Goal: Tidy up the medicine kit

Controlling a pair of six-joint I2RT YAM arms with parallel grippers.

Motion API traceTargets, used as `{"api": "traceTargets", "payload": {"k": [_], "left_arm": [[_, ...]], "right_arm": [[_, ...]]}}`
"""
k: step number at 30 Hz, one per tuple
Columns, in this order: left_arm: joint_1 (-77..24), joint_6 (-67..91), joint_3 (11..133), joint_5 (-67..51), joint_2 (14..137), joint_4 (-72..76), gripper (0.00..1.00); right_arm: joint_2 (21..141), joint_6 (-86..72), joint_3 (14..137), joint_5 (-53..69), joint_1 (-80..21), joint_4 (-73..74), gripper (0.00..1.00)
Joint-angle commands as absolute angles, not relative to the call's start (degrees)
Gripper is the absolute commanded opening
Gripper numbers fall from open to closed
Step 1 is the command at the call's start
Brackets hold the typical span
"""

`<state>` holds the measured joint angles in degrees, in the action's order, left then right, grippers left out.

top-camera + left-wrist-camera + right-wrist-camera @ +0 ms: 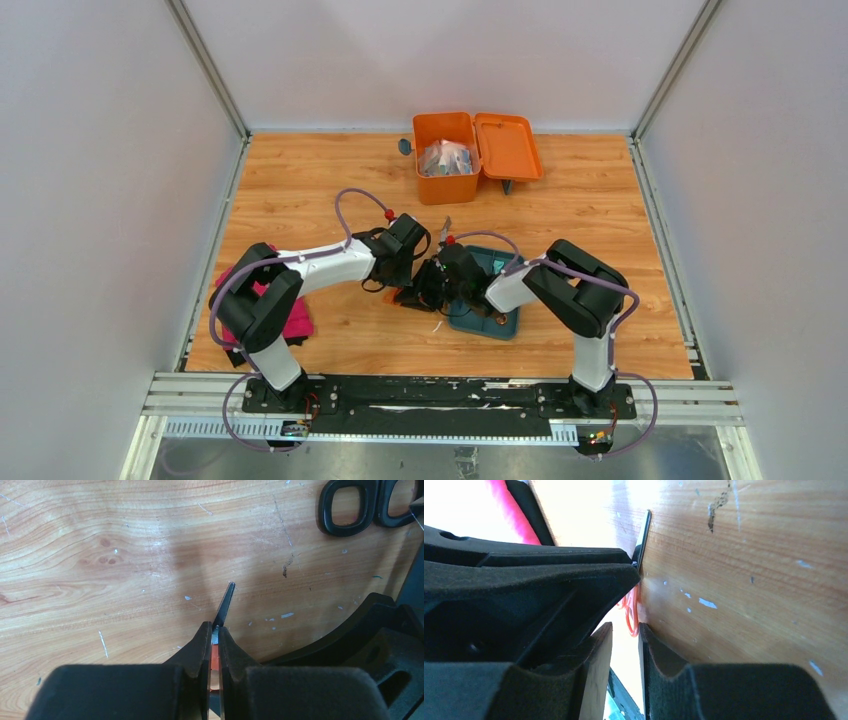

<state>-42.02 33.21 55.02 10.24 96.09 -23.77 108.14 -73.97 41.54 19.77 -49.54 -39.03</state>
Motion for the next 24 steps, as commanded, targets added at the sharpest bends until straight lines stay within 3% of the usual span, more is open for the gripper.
{"api": "traceTargets", "payload": {"k": [1,12,19,24], "left_arm": [[-41.84,34.16,55.29,8.77,97.16,-23.27,0.00],[-41.84,34.30,55.06,8.66,96.99,-23.31,0.00],[-41.75,34.30,54.97,9.05,96.00,-23.65,0.01],[-41.66,34.26,56.69,9.81,93.25,-25.63,0.16]], "right_arm": [[112.00,-72.95,41.47,16.66,-50.35,-33.66,0.31],[112.54,-72.13,42.17,15.69,-49.99,-32.96,0.19],[112.18,-71.02,42.17,15.38,-49.92,-32.87,0.05],[110.98,-69.94,42.28,15.72,-49.92,-32.87,0.00]]}}
